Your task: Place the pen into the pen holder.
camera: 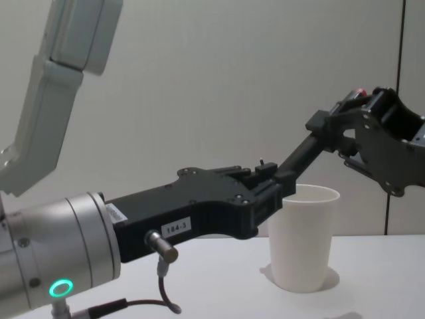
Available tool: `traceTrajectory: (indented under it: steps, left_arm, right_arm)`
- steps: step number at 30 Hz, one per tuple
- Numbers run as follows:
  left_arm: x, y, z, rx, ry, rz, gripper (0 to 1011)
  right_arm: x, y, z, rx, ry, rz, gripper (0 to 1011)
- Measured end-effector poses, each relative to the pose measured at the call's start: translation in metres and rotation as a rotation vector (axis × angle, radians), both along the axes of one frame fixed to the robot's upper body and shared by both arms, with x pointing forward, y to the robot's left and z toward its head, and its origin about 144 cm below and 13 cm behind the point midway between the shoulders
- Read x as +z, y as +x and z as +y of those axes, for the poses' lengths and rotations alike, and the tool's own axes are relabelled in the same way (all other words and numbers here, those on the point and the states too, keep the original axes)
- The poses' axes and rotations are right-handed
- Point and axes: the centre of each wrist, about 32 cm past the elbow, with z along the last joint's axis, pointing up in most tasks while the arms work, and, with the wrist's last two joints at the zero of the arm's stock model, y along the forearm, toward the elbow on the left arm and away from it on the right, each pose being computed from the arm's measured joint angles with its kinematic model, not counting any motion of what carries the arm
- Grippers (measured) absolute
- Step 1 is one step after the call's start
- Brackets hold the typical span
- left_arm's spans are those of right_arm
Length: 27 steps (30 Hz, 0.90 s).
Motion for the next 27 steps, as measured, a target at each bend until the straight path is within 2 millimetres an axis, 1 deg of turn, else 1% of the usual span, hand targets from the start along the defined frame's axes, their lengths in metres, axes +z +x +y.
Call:
traceTrajectory:
  steps: [10,12,13,15,16,19,20,22,23,26,27]
  left_arm:
    - [0.0000,0.0000,0.0000,0.000,0.000,0.000,201]
    - [0.0000,0.0000,0.0000,0.000,0.000,0.000,244]
    - [0.0000,0.0000,0.0000,0.000,0.000,0.000,302]
    - [0.0000,0.0000,0.0000,0.000,0.000,0.000,340]
    - [0.0000,0.0000,0.0000,0.000,0.000,0.000,400]
    - [0.0000,0.0000,0.0000,0.000,0.000,0.000,459]
    - [0.0000,0.0000,0.0000,0.000,0.000,0.000,518]
    - [0.0000,0.0000,0.0000,0.000,0.000,0.000,581]
    - [0.0000,0.0000,0.0000,0.000,0.000,0.000,581]
    - [0.0000,0.0000,0.0000,0.000,0.000,0.000,702]
    - [0.0000,0.0000,0.0000,0.000,0.000,0.000,702]
  right_arm:
    - [0.0000,0.0000,0.0000,0.000,0.000,0.000,175]
    - [0.0001,0.0000,0.0000,0.000,0.000,0.000,175]
    - [0.0000,0.0000,0.0000,0.000,0.000,0.000,175]
    - [0.0001,0.0000,0.0000,0.000,0.000,0.000,175]
    - [0.0001,0.0000,0.0000,0.000,0.000,0.000,175]
    - [0.0001,0.0000,0.0000,0.000,0.000,0.000,175]
    - [0.0001,0.0000,0.0000,0.000,0.000,0.000,175]
    - [0.0001,0.0000,0.0000,0.000,0.000,0.000,175]
    - [0.0001,0.0000,0.0000,0.000,0.000,0.000,175]
    - [0.0001,0.0000,0.0000,0.000,0.000,0.000,175]
    - [0.0001,0.0000,0.0000,0.000,0.000,0.000,175]
